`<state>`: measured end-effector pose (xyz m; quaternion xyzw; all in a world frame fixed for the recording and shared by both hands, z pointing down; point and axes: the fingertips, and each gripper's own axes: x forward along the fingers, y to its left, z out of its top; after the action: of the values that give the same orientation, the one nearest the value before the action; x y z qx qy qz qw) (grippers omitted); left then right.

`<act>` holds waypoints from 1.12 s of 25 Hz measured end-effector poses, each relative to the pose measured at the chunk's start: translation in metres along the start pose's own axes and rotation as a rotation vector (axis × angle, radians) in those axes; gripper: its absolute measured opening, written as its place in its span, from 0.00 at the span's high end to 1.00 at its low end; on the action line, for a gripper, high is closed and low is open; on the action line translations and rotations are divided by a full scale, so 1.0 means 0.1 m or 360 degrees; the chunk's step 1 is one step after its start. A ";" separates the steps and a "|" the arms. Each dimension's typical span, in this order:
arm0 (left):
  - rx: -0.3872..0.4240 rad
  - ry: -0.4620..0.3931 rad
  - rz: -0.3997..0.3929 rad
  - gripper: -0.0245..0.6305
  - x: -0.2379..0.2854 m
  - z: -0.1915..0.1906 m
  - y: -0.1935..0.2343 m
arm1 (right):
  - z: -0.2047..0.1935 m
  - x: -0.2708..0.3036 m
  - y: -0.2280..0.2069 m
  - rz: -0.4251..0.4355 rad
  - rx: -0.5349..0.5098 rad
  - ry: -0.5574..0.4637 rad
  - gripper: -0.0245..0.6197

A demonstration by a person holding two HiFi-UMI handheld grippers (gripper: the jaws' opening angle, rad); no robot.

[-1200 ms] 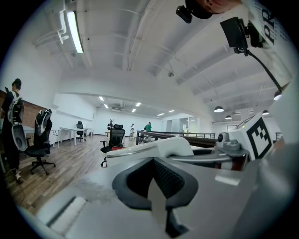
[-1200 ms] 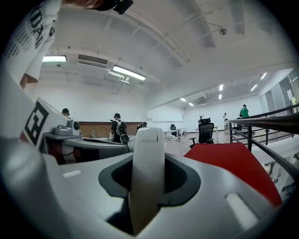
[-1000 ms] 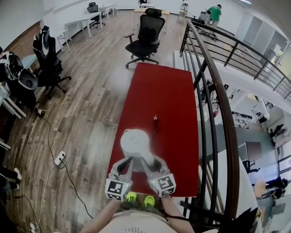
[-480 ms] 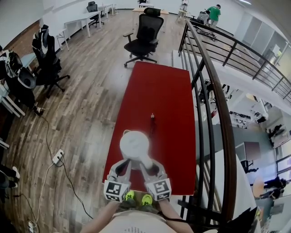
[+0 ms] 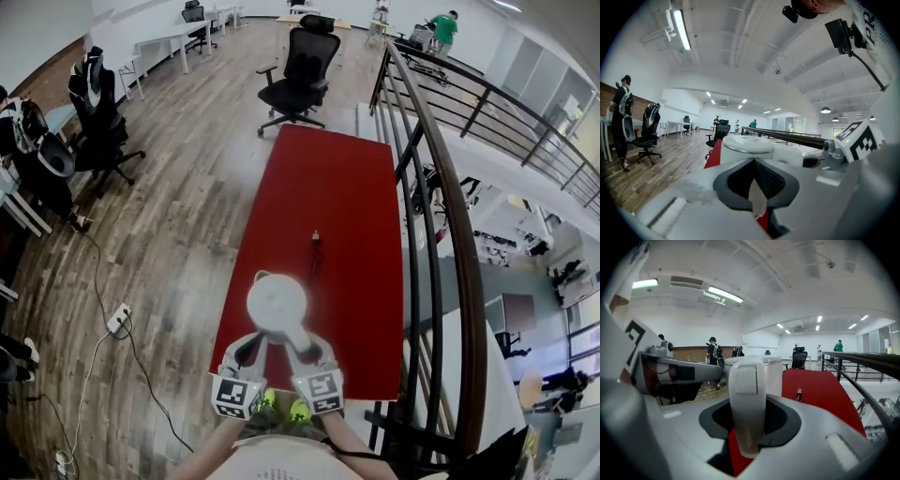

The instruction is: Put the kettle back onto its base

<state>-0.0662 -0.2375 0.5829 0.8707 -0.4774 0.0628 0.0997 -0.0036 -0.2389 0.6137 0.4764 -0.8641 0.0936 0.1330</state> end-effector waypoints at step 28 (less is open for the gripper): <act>0.0025 0.0032 -0.0184 0.96 -0.01 -0.24 -0.28 | -0.01 0.04 0.04 0.0041 -0.0001 -0.0019 0.77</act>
<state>-0.0434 -0.2159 0.6028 0.8970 -0.4247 0.0693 0.1009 -0.0090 -0.2391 0.6160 0.4657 -0.8710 0.0921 0.1267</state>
